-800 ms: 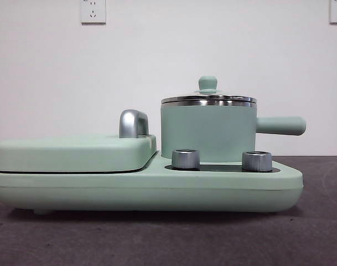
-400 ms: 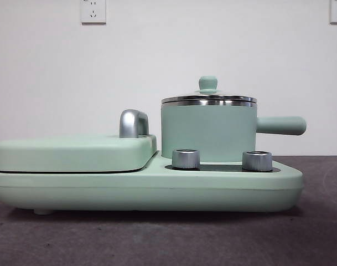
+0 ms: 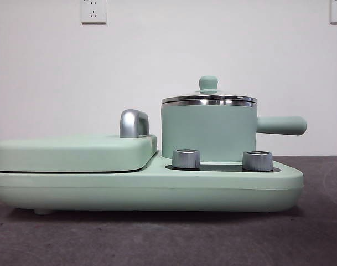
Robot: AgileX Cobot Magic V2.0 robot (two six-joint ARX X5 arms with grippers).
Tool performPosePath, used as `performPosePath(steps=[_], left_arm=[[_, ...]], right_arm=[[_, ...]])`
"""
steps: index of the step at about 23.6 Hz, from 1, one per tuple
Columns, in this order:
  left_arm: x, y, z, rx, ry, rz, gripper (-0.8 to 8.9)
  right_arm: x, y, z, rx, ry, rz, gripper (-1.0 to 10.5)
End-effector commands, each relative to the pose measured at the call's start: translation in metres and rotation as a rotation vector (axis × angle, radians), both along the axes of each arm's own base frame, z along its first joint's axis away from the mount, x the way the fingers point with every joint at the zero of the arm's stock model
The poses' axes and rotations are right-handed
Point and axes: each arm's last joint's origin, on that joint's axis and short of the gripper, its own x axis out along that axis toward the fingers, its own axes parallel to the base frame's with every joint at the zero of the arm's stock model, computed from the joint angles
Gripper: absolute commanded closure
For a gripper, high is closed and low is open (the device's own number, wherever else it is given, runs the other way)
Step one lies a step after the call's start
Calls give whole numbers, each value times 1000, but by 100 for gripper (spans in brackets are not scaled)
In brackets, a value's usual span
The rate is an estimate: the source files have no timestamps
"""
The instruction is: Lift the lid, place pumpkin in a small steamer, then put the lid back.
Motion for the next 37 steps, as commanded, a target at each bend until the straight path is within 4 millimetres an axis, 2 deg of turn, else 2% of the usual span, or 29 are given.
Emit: performPosePath(steps=[1, 6, 15, 25, 37], left_arm=[[1, 0, -7, 5, 23, -4, 808], [1, 0, -7, 5, 23, -4, 808], [1, 0, -7, 5, 23, -4, 808], [1, 0, -7, 5, 23, -4, 808], [1, 0, -7, 5, 23, -4, 808]], right_arm=[[1, 0, -5, -35, 11, 0, 930], [3, 0, -18, -58, 57, 4, 930], [3, 7, -20, -264, 91, 119, 930], [3, 10, -24, -280, 126, 195, 930], [3, 10, -22, -294, 104, 195, 930]])
